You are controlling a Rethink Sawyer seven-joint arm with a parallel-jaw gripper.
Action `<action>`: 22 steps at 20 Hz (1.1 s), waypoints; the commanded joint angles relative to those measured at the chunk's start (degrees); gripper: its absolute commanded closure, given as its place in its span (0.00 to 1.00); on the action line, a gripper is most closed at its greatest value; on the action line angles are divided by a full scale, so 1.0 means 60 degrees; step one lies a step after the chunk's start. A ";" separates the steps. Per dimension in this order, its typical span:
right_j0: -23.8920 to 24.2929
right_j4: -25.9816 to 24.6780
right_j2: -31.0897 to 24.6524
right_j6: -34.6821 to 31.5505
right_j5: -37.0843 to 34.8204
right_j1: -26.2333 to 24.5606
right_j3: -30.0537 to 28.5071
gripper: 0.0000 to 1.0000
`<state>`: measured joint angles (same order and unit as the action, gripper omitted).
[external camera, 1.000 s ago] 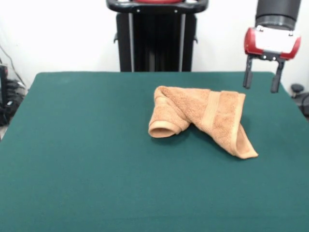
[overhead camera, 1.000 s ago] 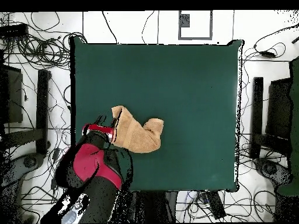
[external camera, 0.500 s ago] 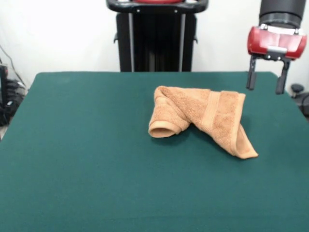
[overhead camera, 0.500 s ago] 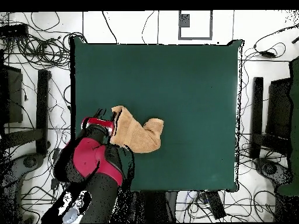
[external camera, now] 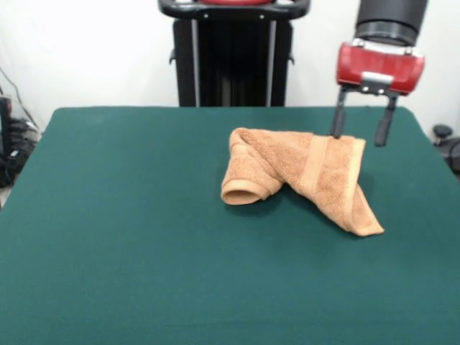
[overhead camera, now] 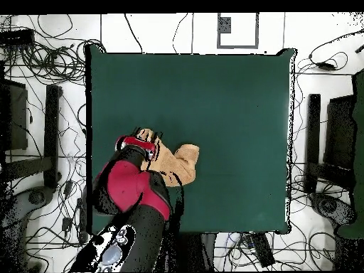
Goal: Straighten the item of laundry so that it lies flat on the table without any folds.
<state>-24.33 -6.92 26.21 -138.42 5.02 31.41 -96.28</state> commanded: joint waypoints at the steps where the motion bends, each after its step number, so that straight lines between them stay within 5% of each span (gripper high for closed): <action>1: 0.0691 -0.0493 -0.1384 0.0032 -0.1028 0.0132 0.0142 0.00; 13: 0.0968 -0.0528 -0.1944 0.0146 -0.1239 -0.0083 0.0164 0.00; 22: 0.2517 -0.0440 -0.4047 0.0800 -0.3174 0.0357 -0.0425 0.00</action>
<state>-12.62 -7.05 15.76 -138.42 -2.87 34.22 -96.23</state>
